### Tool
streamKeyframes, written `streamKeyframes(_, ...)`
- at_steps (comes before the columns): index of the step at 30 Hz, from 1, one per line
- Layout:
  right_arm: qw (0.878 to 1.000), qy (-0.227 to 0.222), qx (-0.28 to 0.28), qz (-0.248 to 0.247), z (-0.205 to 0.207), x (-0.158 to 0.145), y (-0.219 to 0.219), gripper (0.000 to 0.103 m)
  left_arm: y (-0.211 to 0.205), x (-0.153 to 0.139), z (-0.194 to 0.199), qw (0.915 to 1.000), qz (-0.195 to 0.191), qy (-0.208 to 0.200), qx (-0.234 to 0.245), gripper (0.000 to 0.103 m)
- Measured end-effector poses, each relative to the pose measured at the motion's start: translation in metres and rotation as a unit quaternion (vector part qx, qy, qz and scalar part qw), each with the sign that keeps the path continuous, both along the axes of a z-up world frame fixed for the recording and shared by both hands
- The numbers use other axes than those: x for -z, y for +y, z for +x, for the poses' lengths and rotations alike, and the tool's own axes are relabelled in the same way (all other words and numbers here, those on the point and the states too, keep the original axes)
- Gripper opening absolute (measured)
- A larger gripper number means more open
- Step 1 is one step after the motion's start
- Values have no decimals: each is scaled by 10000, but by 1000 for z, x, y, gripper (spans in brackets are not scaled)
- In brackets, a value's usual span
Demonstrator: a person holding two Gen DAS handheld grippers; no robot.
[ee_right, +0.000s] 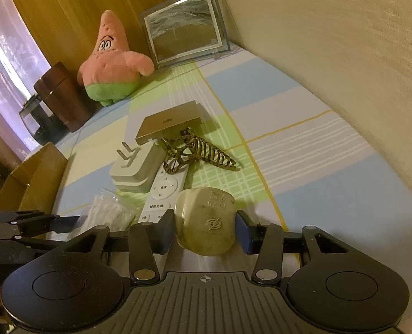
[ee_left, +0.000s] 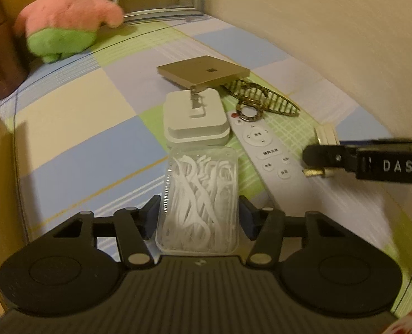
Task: Organize rigid objects
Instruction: 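Grasp the clear floss pick box with the left tool while the right tool grasps the beige plug adapter, then carry the floss box and plug adapter over the cardboard box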
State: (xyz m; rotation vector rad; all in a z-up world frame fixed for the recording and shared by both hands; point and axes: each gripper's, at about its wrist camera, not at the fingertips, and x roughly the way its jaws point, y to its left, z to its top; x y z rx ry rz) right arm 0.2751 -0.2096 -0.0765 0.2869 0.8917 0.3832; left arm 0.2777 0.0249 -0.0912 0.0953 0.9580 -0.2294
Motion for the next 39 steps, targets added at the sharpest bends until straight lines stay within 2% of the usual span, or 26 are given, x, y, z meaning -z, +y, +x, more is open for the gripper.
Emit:
streamKeyframes(6,9994,-99,-32,-340,-10,-5,5,43,-4,-3,-16,9998,109,-59,-168,52)
streamKeyframes(11,9991,-88,10,-409,-22,-13,5,43,-2,-7,-32,9995,58,-42,-320,52)
streamKeyframes(27,9994,-7,-105,-337,-96,-42,7,43,-3,-39,-105,9975,-192,-207,-644,52)
streamKeyframes(39,9990,-233,-301,-246,-153,-81,23,43,7,-73,-178,9935,-325,-427,-1001,52)
